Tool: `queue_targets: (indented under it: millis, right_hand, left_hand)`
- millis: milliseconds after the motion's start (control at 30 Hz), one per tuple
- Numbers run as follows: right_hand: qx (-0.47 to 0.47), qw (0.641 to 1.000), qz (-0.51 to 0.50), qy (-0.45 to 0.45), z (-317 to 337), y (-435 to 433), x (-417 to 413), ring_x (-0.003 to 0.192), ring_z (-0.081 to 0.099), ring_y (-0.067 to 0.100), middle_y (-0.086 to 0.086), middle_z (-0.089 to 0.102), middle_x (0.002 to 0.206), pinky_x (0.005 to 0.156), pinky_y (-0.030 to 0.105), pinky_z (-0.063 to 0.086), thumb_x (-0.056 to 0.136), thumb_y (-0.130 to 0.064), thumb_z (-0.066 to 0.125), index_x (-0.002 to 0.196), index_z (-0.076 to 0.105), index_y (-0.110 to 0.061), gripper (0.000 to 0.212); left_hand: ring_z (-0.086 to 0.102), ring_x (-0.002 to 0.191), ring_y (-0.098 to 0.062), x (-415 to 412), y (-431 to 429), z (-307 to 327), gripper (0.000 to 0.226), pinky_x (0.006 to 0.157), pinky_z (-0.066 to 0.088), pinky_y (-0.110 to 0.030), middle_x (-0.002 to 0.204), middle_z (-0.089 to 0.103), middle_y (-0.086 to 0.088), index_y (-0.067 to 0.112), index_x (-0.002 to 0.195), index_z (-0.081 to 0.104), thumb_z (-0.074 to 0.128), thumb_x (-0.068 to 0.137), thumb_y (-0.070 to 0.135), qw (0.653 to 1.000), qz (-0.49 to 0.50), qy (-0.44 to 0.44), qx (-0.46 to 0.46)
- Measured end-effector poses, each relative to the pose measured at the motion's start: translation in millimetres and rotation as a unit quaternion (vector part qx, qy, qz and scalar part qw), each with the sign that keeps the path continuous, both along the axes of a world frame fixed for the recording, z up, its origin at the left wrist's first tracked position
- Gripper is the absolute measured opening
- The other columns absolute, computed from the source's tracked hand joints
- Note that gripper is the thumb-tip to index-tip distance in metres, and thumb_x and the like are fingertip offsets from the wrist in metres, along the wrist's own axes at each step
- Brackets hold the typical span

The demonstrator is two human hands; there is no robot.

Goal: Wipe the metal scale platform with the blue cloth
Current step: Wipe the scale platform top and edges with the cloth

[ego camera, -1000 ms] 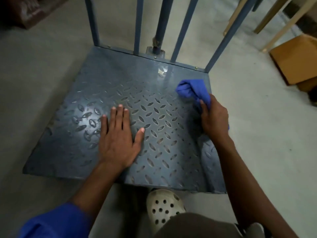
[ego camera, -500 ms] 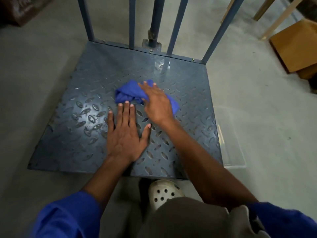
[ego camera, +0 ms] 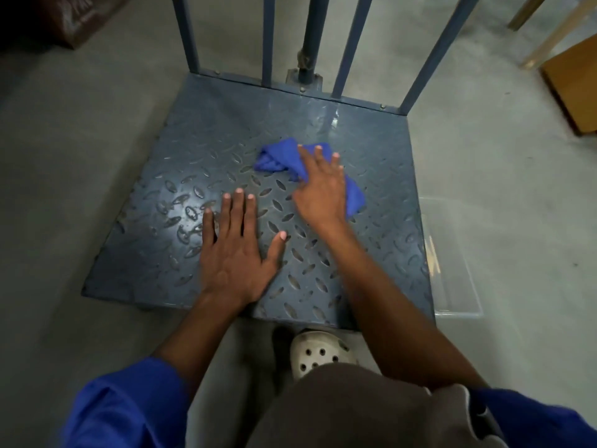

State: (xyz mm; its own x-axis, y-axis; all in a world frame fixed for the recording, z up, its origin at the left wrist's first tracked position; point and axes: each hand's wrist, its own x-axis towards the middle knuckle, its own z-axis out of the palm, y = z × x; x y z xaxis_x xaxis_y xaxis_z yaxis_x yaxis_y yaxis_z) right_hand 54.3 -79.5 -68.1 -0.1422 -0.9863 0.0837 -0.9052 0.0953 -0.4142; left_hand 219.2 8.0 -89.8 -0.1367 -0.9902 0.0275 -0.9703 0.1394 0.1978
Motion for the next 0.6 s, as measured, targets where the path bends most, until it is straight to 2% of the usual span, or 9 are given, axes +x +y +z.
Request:
queue_targets:
  millis: [100, 167, 267, 333, 400, 467, 600]
  right_hand:
    - [-0.006, 0.994, 0.096, -0.055, 11.6, -7.1, 44.1, 0.157, 0.021, 0.040, 0.009, 0.030, 0.169, 0.129, 0.050, 0.019, 0.094, -0.003, 0.054, 0.159, 0.039, -0.032, 0.073]
    - [-0.035, 0.992, 0.112, -0.051, 19.7, 3.3, 34.4, 0.157, 0.022, 0.038, 0.009, 0.029, 0.169, 0.129, 0.051, 0.020, 0.092, 0.003, 0.054, 0.159, 0.037, -0.035, 0.079]
    - [-0.046, 0.998, 0.027, 0.031, 17.2, 21.5, -17.5, 0.158, 0.017, 0.039, 0.006, 0.022, 0.172, 0.130, 0.053, 0.018, 0.100, -0.009, 0.055, 0.162, 0.027, -0.038, 0.075]
    - [-0.022, 0.997, -0.022, 0.068, 2.7, 31.8, -33.5, 0.157, 0.016, 0.044, 0.011, 0.020, 0.172, 0.129, 0.055, 0.017, 0.104, -0.026, 0.048, 0.164, 0.021, -0.035, 0.067]
    - [-0.016, 0.996, -0.024, 0.085, -10.7, 31.5, -19.5, 0.157, 0.014, 0.046, 0.013, 0.017, 0.172, 0.129, 0.055, 0.014, 0.105, -0.036, 0.039, 0.165, 0.017, -0.033, 0.065]
    - [-0.009, 0.997, 0.015, 0.080, -14.7, 21.4, 14.6, 0.159, 0.009, 0.044, 0.011, 0.013, 0.173, 0.130, 0.053, 0.009, 0.105, -0.036, 0.039, 0.166, 0.013, -0.034, 0.067]
    - [-0.011, 0.995, 0.088, 0.055, -2.5, -2.6, 83.2, 0.158, 0.008, 0.045, 0.010, 0.016, 0.173, 0.130, 0.054, 0.009, 0.096, -0.016, 0.047, 0.165, 0.020, -0.032, 0.076]
  left_hand:
    - [-0.003, 0.165, -0.024, 10.8, 2.7, 1.2, 0.095, 0.133, -0.003, -0.052, 0.179, 0.003, -0.009, 0.010, 0.170, 0.009, 0.009, 0.101, 0.075, 1.000, 0.022, 0.002, -0.006]
    - [-0.004, 0.165, -0.024, 22.2, 1.6, 1.4, 0.096, 0.133, -0.004, -0.050, 0.179, 0.002, -0.008, 0.012, 0.170, 0.009, 0.009, 0.100, 0.077, 1.000, 0.027, 0.004, -0.003]
    - [-0.007, 0.165, -0.023, 37.6, 0.0, 0.1, 0.094, 0.133, -0.006, -0.049, 0.179, -0.003, -0.006, 0.017, 0.171, 0.004, 0.008, 0.099, 0.078, 0.999, 0.039, 0.009, 0.002]
    - [-0.008, 0.165, -0.023, 41.0, 2.4, -0.1, 0.093, 0.133, -0.007, -0.049, 0.179, -0.004, -0.006, 0.017, 0.171, 0.003, 0.009, 0.100, 0.078, 0.999, 0.043, 0.010, -0.004]
    - [-0.008, 0.165, -0.024, 40.4, 4.9, 0.7, 0.092, 0.133, -0.007, -0.049, 0.179, -0.004, -0.006, 0.016, 0.171, 0.003, 0.011, 0.101, 0.076, 0.999, 0.045, 0.008, -0.007]
    - [-0.006, 0.165, -0.025, 40.3, 6.5, -0.1, 0.091, 0.133, -0.007, -0.049, 0.179, -0.002, -0.007, 0.015, 0.171, 0.005, 0.013, 0.102, 0.075, 0.998, 0.054, 0.005, -0.012]
    - [-0.001, 0.166, -0.027, 39.8, 11.4, 0.1, 0.089, 0.133, -0.001, -0.052, 0.179, 0.005, -0.010, 0.012, 0.170, 0.012, 0.013, 0.103, 0.070, 0.998, 0.067, -0.002, -0.017]
